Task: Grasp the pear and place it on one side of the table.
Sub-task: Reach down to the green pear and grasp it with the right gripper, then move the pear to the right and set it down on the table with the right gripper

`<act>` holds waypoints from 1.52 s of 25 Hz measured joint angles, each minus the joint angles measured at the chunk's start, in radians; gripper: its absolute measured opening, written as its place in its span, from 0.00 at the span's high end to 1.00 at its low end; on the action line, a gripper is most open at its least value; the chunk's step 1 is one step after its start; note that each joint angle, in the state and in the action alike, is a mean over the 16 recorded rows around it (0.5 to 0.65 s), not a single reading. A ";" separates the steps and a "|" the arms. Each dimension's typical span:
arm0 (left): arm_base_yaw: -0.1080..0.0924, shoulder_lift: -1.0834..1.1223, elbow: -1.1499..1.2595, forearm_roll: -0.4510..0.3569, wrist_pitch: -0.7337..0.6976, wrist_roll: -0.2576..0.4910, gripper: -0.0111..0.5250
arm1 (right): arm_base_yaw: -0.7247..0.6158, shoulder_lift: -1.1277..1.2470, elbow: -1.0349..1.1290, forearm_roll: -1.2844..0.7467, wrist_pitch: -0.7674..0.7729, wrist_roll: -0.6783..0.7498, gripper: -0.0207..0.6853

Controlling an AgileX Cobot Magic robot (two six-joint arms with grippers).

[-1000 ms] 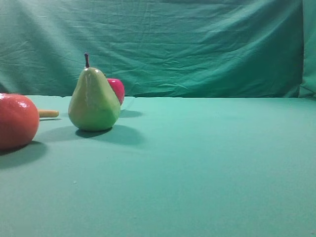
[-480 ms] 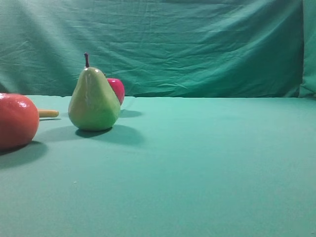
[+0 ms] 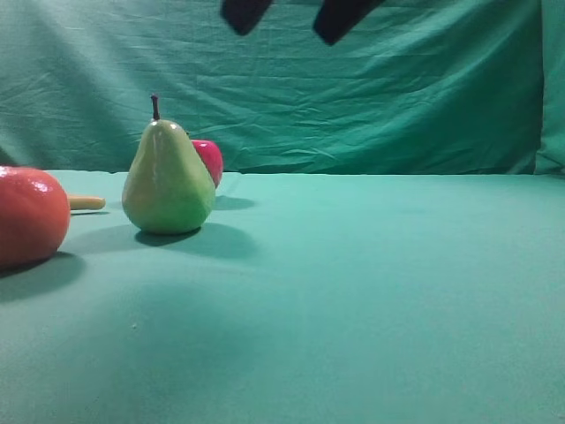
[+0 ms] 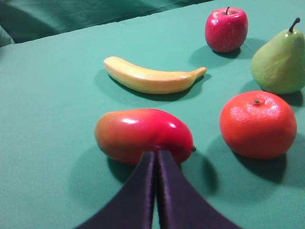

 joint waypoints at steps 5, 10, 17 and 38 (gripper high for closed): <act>0.000 0.000 0.000 0.000 0.000 0.000 0.98 | 0.009 0.134 -0.094 0.000 -0.024 0.000 0.11; 0.000 0.000 0.000 0.000 0.000 0.000 0.98 | 0.008 0.224 -0.147 -0.001 -0.048 0.000 0.21; 0.000 0.000 0.000 0.000 0.000 0.000 0.98 | -0.044 0.207 -0.176 -0.002 -0.018 0.003 0.35; 0.000 0.000 0.000 0.000 0.000 0.000 0.98 | -0.545 -0.152 0.315 -0.055 -0.058 0.075 0.39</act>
